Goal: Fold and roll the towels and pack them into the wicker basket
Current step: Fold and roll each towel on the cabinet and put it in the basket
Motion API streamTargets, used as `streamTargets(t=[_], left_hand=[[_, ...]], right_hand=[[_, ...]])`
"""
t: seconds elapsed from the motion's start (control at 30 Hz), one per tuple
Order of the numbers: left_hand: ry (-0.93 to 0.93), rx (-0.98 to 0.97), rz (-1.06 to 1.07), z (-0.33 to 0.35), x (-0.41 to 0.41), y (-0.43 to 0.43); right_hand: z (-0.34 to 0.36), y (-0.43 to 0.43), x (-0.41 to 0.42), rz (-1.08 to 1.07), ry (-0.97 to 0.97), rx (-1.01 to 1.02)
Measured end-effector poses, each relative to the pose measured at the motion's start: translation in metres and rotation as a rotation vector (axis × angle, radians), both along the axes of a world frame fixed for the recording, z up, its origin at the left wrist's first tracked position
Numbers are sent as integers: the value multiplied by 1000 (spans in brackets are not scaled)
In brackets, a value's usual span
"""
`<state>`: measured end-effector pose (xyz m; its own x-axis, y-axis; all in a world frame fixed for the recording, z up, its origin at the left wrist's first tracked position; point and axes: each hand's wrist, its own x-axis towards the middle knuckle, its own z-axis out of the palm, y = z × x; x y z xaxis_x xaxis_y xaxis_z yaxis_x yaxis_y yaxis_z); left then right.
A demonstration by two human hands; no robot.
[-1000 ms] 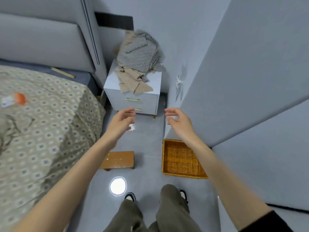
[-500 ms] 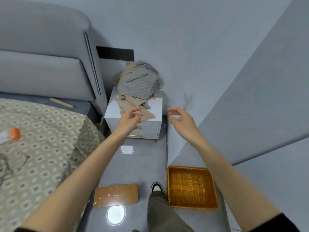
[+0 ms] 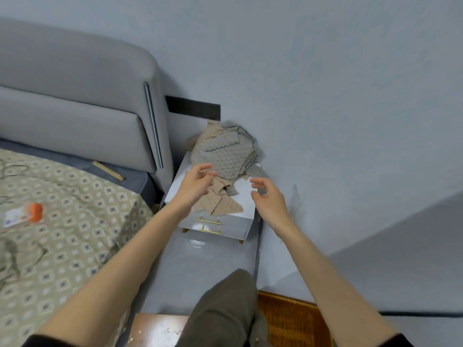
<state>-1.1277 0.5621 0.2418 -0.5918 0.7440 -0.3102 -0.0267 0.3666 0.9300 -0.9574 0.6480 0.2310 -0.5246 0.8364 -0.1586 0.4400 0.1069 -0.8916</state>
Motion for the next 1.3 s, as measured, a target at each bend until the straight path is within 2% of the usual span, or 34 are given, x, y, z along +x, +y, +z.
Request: streamTargets(t=[0.23, 0.47, 0.73, 0.93, 1.13, 1.3], left_hand=[[-5, -15, 22, -17, -47, 36], [39, -54, -57, -60, -117, 82], [24, -150, -200, -150, -219, 134], [80, -170, -292, -233, -253, 157], [344, -113, -461, -343, -263, 177], [596, 9, -493, -440, -271, 186]], right_hand=[[-17, 36, -51, -21, 11, -47], [-59, 75, -117, -73, -30, -99], [-136, 115, -203, -136, -110, -183], [-222, 130, -246, -78, -191, -117], [-340, 149, -270, 48, -253, 46], [-437, 168, -277, 121, -249, 229]])
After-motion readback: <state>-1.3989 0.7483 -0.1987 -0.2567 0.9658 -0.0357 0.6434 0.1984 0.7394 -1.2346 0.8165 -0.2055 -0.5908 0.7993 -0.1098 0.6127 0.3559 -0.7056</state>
